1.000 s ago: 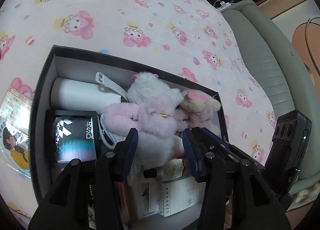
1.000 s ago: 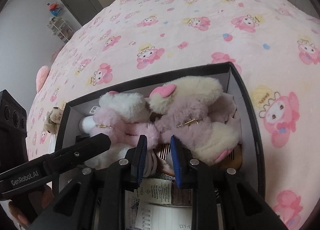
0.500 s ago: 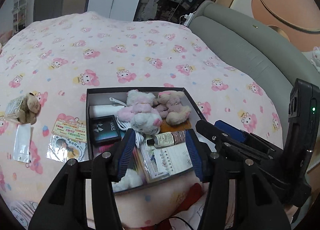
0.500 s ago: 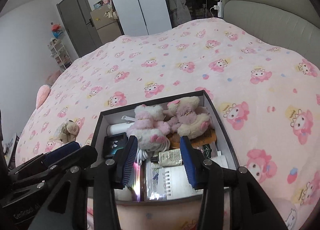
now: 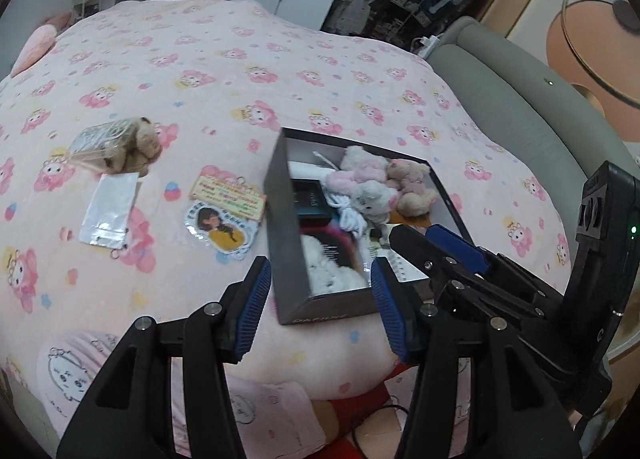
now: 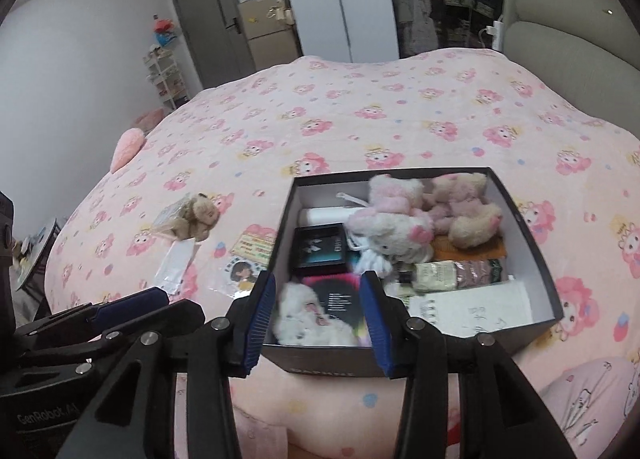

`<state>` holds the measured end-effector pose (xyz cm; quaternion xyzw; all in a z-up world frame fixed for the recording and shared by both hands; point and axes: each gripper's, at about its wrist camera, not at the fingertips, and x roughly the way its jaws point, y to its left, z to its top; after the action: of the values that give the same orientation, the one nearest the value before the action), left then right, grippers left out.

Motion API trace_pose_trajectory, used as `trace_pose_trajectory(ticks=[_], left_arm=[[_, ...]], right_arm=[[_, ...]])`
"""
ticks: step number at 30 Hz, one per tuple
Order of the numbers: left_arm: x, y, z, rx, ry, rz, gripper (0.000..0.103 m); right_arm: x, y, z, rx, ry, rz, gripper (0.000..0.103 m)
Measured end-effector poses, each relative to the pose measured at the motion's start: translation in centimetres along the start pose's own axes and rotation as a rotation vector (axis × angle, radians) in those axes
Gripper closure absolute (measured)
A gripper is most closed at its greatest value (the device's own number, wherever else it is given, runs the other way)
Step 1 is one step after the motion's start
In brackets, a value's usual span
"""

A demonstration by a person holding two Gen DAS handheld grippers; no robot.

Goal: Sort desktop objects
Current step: 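Open both grippers and withdraw them from the box, then move both grippers toward the brown plush by the clear phone case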

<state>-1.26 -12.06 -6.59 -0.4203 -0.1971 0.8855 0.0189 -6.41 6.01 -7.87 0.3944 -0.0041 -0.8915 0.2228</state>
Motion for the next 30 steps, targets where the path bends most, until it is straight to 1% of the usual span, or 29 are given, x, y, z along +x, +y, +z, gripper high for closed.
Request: trace_pose_trajectory(ticks=[4, 7, 10, 12, 14, 16, 18, 20, 21, 22, 23, 24, 25, 26, 27, 29, 30], left_arm=[[-1.4, 4.4, -0.5, -0.066, -0.017, 0.047, 0.050], [-1.6, 7.7, -0.5, -0.144, -0.044, 0.082, 0.050], [-0.7, 10.9, 0.2, -0.228, -0.069, 0.114, 0.050], [0.5, 12.9, 0.8, -0.279, -0.078, 0.138, 0.050], [2.0, 15.0, 1.4, -0.321, -0.079, 0.155, 0.050], [3.7, 17.3, 2.3, -0.359, -0.073, 0.178, 0.050], [5.9, 20.0, 3.6, -0.419, -0.043, 0.220, 0.051], [8.4, 22.7, 5.1, -0.470, -0.013, 0.257, 0.051], [10.0, 24.0, 6.0, -0.497, 0.008, 0.244, 0.051], [11.9, 25.4, 6.7, -0.532, 0.051, 0.212, 0.051], [13.8, 26.7, 7.4, -0.578, 0.104, 0.185, 0.052], [15.0, 27.9, 8.0, -0.615, 0.126, 0.170, 0.052], [15.5, 28.6, 8.7, -0.626, 0.113, 0.170, 0.052], [15.6, 29.2, 9.3, -0.626, 0.087, 0.185, 0.052], [15.6, 29.6, 9.9, -0.626, 0.058, 0.199, 0.052], [16.1, 30.2, 10.5, -0.625, 0.026, 0.182, 0.050], [16.8, 30.5, 10.7, -0.620, 0.029, 0.161, 0.050]], right_arm=[[2.2, 4.5, -0.1, -0.078, 0.039, 0.069, 0.063], [4.4, 7.3, -0.2, -0.101, 0.073, 0.130, 0.063], [8.1, 9.0, 0.3, -0.051, 0.145, 0.215, 0.063], [10.8, 9.9, 0.6, -0.016, 0.185, 0.235, 0.063], [13.2, 10.9, 0.8, -0.019, 0.212, 0.214, 0.063], [15.3, 11.5, 1.4, -0.016, 0.220, 0.185, 0.063], [17.8, 11.8, 2.8, 0.016, 0.225, 0.145, 0.063], [20.5, 12.0, 5.0, 0.026, 0.231, 0.092, 0.063], [21.8, 12.3, 6.2, 0.024, 0.228, 0.069, 0.063], [23.0, 12.5, 7.2, 0.017, 0.230, 0.049, 0.063], [24.4, 12.9, 7.9, -0.008, 0.241, 0.020, 0.060], [26.1, 13.5, 8.2, -0.058, 0.274, -0.027, 0.057], [27.9, 14.0, 8.1, -0.106, 0.319, -0.050, 0.057], [29.4, 14.2, 7.8, -0.119, 0.362, -0.034, 0.057], [30.5, 14.1, 7.5, -0.096, 0.397, 0.002, 0.057], [32.0, 13.7, 6.8, -0.024, 0.430, 0.090, 0.057], [32.6, 13.7, 6.5, 0.003, 0.431, 0.108, 0.057]])
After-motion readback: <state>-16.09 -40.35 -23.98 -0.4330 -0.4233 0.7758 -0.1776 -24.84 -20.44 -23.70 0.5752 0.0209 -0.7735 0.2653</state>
